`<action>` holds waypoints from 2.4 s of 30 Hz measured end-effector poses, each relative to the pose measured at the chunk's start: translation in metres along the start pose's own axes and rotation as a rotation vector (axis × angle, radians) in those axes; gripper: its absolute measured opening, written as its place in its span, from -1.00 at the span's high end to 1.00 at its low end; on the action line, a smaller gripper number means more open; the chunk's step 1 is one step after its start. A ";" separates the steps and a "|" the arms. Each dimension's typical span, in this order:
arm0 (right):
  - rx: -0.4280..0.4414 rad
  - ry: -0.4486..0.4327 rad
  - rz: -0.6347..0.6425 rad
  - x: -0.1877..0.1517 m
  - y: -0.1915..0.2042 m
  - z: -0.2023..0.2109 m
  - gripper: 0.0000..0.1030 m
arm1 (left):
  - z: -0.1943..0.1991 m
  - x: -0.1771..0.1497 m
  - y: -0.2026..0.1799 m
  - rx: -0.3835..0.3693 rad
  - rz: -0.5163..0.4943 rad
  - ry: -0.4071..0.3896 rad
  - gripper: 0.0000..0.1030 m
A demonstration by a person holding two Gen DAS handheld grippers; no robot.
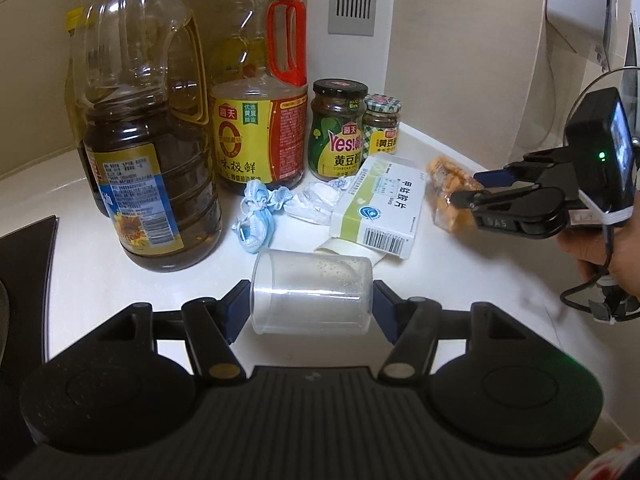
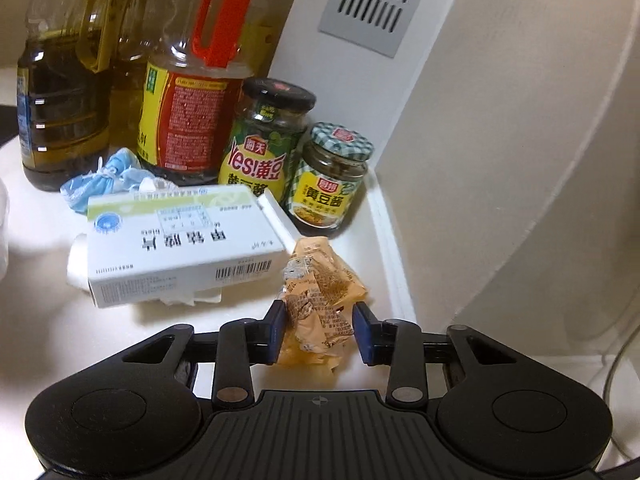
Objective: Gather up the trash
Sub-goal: 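Grasp the clear plastic cup with the left gripper while the right gripper grasps the orange snack wrapper, then carry the cup and snack wrapper down over the wastebasket with both grippers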
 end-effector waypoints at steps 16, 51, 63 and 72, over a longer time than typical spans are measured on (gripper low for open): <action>0.062 -0.076 -0.143 -0.047 0.019 0.105 0.57 | 0.022 -0.015 -0.032 -0.024 -0.014 0.005 -0.19; 0.117 0.009 -0.335 -0.167 0.136 0.277 0.57 | 0.152 -0.138 -0.091 -0.238 -0.203 0.079 -0.19; 0.121 0.148 -0.401 -0.217 0.187 0.273 0.57 | 0.156 -0.192 -0.089 -0.299 -0.222 0.191 -0.19; 0.161 0.226 -0.394 -0.245 0.184 0.238 0.57 | 0.120 -0.226 -0.098 -0.282 -0.177 0.330 -0.19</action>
Point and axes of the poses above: each gripper's, at about its wrist camera, not at the fingertips, and z roughly against the way its jaws point, y to its left, x to its top, the point moved 4 cm from there along -z, roughly the way its jaws point, and after that the axes turned 8 degrees about x, right-handed, at the moved point
